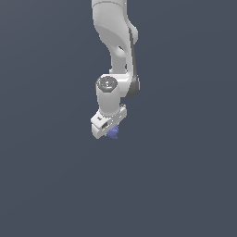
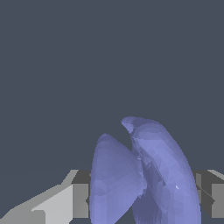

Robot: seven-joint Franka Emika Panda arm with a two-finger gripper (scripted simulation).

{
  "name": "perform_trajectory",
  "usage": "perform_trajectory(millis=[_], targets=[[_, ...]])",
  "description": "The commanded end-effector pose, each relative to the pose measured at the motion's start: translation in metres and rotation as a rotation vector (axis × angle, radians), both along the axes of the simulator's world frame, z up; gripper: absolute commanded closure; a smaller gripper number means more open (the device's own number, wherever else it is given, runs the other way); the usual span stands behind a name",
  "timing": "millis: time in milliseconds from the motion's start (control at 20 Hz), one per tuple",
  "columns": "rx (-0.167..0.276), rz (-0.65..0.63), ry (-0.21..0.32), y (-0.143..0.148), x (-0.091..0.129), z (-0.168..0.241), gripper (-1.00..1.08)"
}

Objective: Pick up the object and move it to a goal position.

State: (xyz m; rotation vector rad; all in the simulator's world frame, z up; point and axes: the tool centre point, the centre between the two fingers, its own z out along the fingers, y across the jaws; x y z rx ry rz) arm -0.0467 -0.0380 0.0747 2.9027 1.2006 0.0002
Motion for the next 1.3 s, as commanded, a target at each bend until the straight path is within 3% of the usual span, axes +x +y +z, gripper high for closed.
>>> perform_trajectory(millis=[0,400,1250], targets=[[0.0,0.0,-0.001,0.004,0.0,0.012,1.08],[-0.001,0.001,-0.001,0.027,-0.002,0.075,1.08],[0.0,0.003,0.0,0.094,-0.005,0.259,1.08]])
